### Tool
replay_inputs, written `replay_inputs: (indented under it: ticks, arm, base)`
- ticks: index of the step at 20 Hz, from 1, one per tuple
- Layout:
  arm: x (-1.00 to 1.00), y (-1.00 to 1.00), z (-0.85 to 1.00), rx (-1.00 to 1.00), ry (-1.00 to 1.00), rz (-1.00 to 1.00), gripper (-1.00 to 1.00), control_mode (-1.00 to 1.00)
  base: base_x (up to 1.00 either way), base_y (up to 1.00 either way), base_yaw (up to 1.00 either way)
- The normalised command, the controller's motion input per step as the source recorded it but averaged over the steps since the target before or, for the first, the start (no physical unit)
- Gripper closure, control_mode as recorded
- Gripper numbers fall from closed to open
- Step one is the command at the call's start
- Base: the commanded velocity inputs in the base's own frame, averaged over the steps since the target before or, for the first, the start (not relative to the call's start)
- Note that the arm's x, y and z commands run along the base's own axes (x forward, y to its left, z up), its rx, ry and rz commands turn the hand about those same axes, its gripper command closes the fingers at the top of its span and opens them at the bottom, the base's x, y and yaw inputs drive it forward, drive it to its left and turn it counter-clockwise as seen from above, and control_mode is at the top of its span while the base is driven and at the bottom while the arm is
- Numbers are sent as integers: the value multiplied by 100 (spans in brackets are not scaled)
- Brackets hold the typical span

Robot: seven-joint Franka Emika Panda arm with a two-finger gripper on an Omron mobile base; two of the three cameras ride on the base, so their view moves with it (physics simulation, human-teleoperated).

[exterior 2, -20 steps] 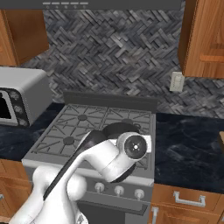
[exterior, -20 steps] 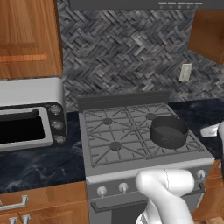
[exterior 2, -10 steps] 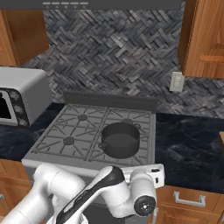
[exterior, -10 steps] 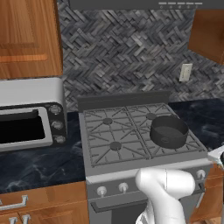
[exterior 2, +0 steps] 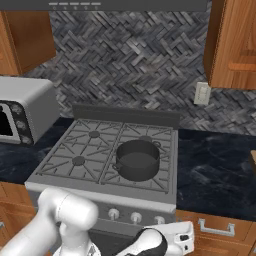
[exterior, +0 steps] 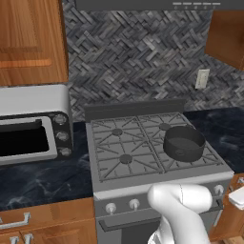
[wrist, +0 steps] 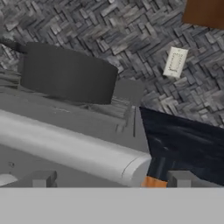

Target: Turn on the front right burner of the stove.

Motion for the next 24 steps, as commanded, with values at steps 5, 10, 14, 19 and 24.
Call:
replay_inputs:
  ticks: [5, 10, 14, 19, 24]
  arm:
    - [-4, 0, -77, 10, -12, 0, -100, -100]
    - [0, 0, -14, 1, -2, 0, -100, -100]
    - [10, 0, -19, 0, -3, 0, -100, -100]
    - [23, 0, -32, 4, -2, 0, -100, -100]
    - [29, 0, -24, 9, 0, 0, -100, -100]
  base:
    - [0, 0, 0]
    - [0, 0, 0]
    - [0, 0, 0]
    - [0, 0, 0]
    - [0, 0, 0]
